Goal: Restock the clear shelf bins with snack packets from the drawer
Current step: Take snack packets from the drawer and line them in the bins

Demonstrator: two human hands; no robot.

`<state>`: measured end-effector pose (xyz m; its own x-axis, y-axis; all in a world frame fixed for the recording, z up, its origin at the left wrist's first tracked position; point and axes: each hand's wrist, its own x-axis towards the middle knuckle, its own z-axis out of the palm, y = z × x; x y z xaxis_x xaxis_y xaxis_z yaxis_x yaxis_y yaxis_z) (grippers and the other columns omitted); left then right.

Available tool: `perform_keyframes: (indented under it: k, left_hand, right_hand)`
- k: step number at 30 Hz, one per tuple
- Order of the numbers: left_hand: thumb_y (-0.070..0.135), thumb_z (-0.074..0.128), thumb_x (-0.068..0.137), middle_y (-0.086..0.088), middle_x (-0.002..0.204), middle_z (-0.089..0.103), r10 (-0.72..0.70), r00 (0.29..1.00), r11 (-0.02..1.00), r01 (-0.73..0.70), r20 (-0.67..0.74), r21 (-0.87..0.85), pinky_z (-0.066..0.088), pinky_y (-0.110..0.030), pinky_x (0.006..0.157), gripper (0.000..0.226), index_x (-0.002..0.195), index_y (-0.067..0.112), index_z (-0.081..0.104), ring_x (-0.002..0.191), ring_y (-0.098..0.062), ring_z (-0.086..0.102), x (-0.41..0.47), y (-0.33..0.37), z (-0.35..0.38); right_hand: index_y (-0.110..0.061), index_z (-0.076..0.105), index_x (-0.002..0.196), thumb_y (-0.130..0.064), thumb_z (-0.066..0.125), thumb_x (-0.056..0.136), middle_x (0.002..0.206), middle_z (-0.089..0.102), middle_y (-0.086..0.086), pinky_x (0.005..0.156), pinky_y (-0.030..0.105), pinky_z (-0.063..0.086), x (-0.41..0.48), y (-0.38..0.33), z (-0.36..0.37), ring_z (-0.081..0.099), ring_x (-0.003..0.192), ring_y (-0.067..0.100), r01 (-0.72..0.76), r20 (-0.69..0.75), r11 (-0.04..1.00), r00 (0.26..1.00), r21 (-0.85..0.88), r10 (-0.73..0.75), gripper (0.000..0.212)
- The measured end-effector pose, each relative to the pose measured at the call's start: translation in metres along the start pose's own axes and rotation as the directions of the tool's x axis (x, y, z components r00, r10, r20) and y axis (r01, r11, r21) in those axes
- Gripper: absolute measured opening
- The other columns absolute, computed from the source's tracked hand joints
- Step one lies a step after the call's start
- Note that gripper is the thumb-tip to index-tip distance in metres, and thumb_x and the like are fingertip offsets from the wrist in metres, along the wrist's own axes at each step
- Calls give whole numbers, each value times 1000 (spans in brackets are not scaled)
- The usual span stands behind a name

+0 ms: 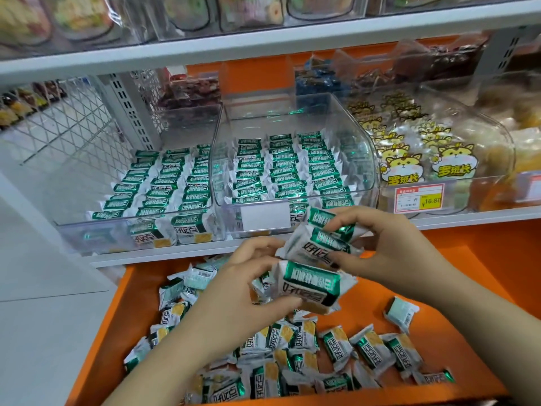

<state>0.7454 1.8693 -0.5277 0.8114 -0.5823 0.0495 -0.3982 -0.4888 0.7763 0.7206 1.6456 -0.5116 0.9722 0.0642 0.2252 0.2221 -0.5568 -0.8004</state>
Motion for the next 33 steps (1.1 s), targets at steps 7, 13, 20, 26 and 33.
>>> perform_keyframes:
  k: [7,13,20,26,33]
  left_hand:
    - [29,76,77,20,90,67,-86,996,991,83,-26,-108,50,-19,69,26,95,41,63,75,-2,61,-2,2,2]
    - [28,84,67,12,107,68,-141,989,906,108,-50,-409,53,-56,83,47,96,42,50,87,-29,70,1,1,6]
    - [20,72,76,11,104,72,-76,996,909,51,-45,-414,54,-40,87,48,115,44,59,93,-13,70,1,3,7]
    - [11,68,84,14,102,72,-55,986,934,-6,-160,-358,57,-32,79,44,118,36,58,90,-10,70,5,7,-12]
    - [33,69,84,14,120,58,-12,934,995,-25,-358,-98,52,-33,88,60,137,43,43,102,-7,58,41,-5,-67]
  right_hand:
    - [-42,61,89,-26,77,73,109,60,-28,64,37,55,-6,-5,0,55,58,12,-27,48,995,999,101,22,28]
    - [-54,61,94,-28,74,74,114,52,-39,67,20,52,-7,-12,-7,59,69,5,12,105,998,994,58,-18,35]
    - [-58,59,97,-64,56,64,112,51,-37,81,24,54,-3,-28,-11,57,99,-1,-4,184,999,983,51,-6,34]
    - [-53,40,104,-56,74,59,115,47,-24,80,4,41,20,-53,4,46,103,-8,183,173,951,975,-249,-142,56]
    - [-31,52,117,-37,80,65,113,46,-12,80,7,34,96,-63,16,45,101,3,277,63,886,960,-372,-273,59]
